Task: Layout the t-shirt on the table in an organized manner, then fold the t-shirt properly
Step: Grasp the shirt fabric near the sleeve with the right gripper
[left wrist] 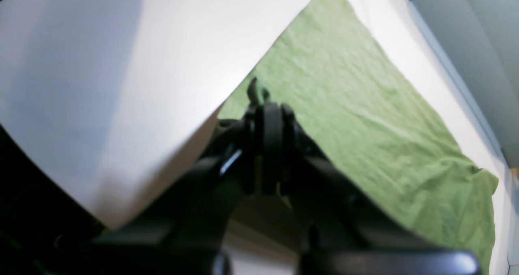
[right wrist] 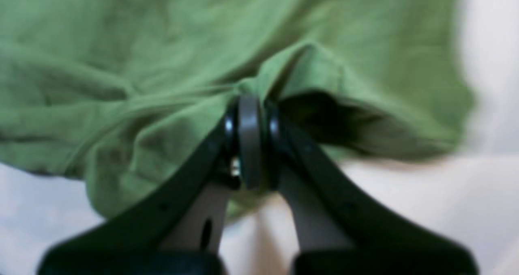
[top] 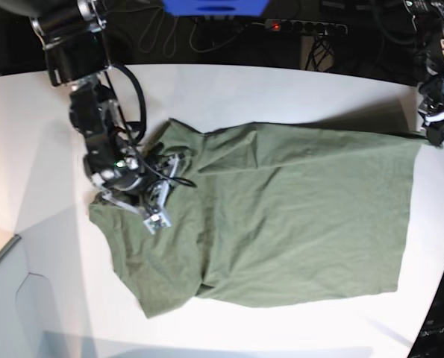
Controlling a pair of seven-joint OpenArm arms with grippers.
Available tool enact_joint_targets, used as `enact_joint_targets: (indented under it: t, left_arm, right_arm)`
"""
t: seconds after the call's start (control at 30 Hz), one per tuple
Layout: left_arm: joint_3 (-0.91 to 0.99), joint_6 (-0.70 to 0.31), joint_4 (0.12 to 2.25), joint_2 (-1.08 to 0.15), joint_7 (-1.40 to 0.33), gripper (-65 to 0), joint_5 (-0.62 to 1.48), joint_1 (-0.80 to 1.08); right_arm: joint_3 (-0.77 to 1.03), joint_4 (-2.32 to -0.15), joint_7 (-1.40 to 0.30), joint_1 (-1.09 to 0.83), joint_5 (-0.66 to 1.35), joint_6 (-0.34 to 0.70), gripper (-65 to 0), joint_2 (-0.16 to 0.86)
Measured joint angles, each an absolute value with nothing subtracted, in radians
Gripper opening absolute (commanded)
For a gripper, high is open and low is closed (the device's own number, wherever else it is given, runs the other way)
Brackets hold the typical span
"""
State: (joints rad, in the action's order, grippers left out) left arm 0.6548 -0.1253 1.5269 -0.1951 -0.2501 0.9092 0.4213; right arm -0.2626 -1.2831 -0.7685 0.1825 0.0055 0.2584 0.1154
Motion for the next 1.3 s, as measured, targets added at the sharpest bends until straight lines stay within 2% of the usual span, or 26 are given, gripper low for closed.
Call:
enact_joint_targets:
  t: [0.07,0.17,0.4,0.57,0.77,0.97,1.17,1.23,1.3]
  left_arm:
    - [0.654,-0.126,1.527,-0.194,-0.253,-64.9,0.910,0.421]
    - [0.654,-0.126,1.526,-0.193,-0.252,-64.9,0.910,0.421]
    - [0.655,-0.128,1.526,-0.193,-0.255,-64.9,0.910,0.421]
    - [0.655,-0.127,1.525,-0.193,-0.254,-64.9,0.910,0.423]
    - [0.654,-0.127,1.525,-0.194,-0.255,-64.9,0.910,0.421]
    - [0.653,-0.128,1.525,-0.194,-0.253,-64.9,0.910,0.421]
    - [0.653,-0.128,1.525,-0.194,-0.253,-64.9,0.910,0.421]
    - [0.653,-0.128,1.525,-0.194,-0.253,-64.9,0.910,0.421]
    - [0.653,-0.128,1.525,-0.194,-0.253,-64.9,0.910,0.421]
  right_arm:
    - [-0.255,-1.203,-0.727,0.209,-0.004,0.258,-59.4,0.102]
    - [-0.255,-1.228,-0.662,0.202,-0.004,0.258,-50.6,0.101]
    - [-0.209,-1.530,-0.583,0.036,-0.001,0.258,-32.3,0.110]
    - [-0.117,-1.567,-0.567,-0.012,-0.002,0.258,-25.2,0.113]
    - [-0.097,-1.383,-0.580,0.007,0.001,0.258,-24.5,0.115]
    - [-0.097,-1.314,-0.488,0.047,0.001,0.285,-24.6,0.115]
    - [-0.102,-1.226,-0.489,0.068,0.002,0.285,-25.2,0.113]
    - [-0.102,-1.215,-0.485,0.075,0.001,0.286,-27.0,0.113]
    - [-0.102,-1.215,-0.484,0.071,0.001,0.287,-32.6,0.113]
